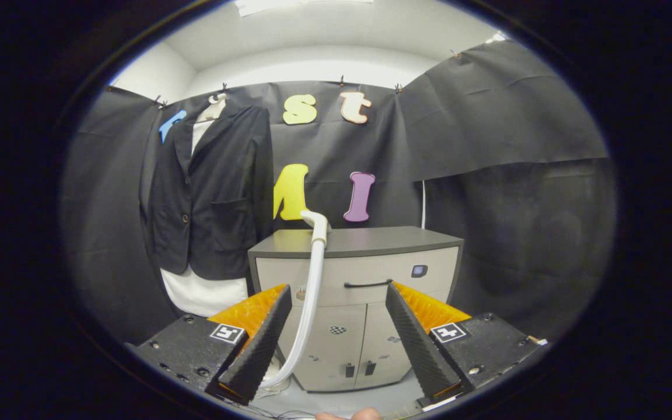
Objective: Iron the clothes twice with a garment steamer, once on the left side and once on the right side.
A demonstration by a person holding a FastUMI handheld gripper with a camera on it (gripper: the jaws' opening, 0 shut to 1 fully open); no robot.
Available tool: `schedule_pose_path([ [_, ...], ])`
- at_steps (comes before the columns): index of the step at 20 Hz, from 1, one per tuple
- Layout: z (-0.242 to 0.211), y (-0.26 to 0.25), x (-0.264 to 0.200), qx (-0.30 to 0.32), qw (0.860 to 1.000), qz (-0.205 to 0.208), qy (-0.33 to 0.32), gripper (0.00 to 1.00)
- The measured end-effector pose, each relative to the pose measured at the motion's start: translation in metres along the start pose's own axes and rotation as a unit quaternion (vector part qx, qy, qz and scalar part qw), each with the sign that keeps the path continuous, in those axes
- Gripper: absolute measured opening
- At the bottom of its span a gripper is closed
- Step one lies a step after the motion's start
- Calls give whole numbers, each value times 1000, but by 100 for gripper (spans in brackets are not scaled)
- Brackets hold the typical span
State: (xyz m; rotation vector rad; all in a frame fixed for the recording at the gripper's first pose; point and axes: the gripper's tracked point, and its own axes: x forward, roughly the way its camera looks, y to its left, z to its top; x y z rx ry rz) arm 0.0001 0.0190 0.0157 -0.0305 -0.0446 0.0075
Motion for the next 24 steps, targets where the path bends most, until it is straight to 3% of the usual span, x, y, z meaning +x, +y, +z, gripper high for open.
schedule_pose_path([
  [10, 16, 27, 10, -6, 1000, -21, -9, 100],
  [15, 18, 43, 18, 34, 999, -37, 15, 100],
  [19, 38, 47, 48, 19, 999, -32, 25, 100],
  [24, 65, 55, 119, 11, 999, -6, 52, 100],
])
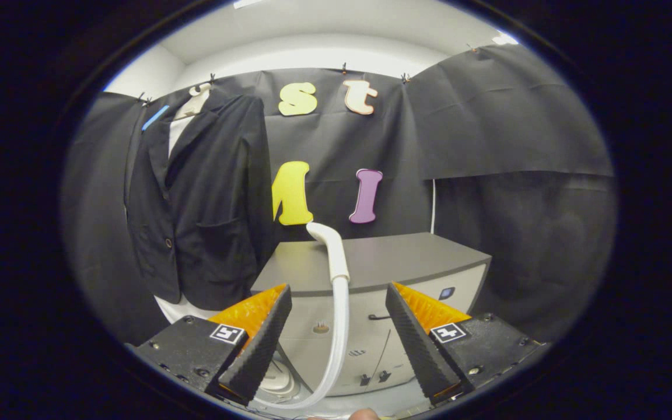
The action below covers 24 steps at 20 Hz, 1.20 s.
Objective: Iron the clothes twice with a garment steamer, once on the left side and once on the right side.
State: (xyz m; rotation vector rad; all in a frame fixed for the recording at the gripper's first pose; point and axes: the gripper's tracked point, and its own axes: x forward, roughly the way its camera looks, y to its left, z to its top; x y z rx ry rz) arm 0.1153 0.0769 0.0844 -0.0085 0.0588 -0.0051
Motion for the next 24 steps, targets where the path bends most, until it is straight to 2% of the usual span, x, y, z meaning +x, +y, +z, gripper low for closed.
schedule_pose_path([
  [5, 22, 7, 81, -9, 998, 36, 47, 100],
  [11, 20, 2, 170, -42, 991, 40, 121, 100],
  [16, 3, -1, 220, -38, 980, 45, 192, 97],
  [18, -1, -4, 231, -37, 977, 42, 207, 91],
  [23, -24, -7, 239, -28, 967, 18, 254, 63],
  [24, -26, -6, 238, -26, 966, 15, 257, 60],
])
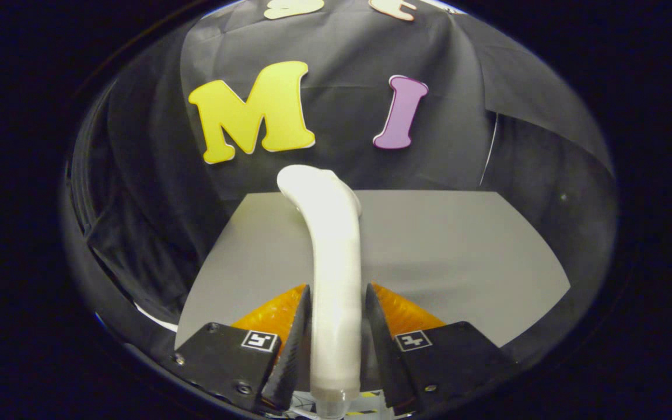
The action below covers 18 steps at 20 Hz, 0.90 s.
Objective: Iron the clothes twice with a garment steamer, once on the left side and once on the right side.
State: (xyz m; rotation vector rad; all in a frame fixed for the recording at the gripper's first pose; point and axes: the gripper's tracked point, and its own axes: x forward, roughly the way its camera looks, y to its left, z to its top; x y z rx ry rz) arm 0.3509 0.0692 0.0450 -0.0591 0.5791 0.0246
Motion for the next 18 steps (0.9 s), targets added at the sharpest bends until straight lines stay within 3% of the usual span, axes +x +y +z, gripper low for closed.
schedule_pose_path([
  [3, -2, 1, -1, 0, 1000, -10, -3, 45],
  [10, -15, 23, -35, 52, 999, 4, -16, 37],
  [18, 7, 79, -170, 62, 985, 28, -159, 36],
])
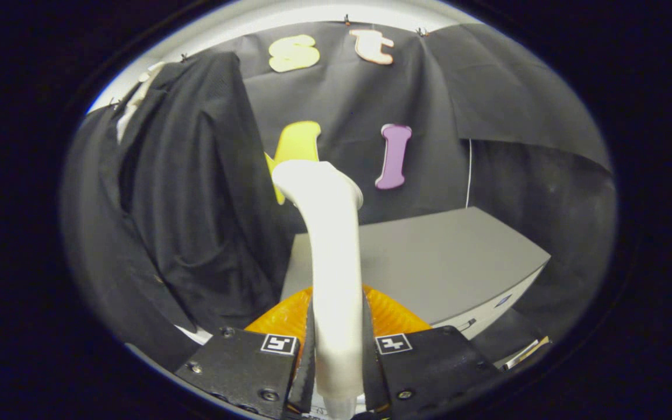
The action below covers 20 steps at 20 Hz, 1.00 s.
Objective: Iron the clothes twice with a garment steamer, once on the left side and once on the right side.
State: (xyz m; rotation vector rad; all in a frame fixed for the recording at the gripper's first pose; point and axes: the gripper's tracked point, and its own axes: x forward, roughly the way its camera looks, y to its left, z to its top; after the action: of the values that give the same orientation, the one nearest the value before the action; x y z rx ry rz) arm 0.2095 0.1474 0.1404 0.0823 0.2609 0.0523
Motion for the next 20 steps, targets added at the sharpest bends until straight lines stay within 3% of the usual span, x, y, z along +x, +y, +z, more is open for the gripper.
schedule_pose_path([
  [6, 57, 61, -85, 29, 993, 34, -113, 36],
  [10, 105, 101, -115, 11, 977, 41, -209, 36],
  [16, 152, 161, -100, -15, 954, 54, -295, 35],
  [20, 167, 194, -79, -30, 950, 73, -303, 35],
])
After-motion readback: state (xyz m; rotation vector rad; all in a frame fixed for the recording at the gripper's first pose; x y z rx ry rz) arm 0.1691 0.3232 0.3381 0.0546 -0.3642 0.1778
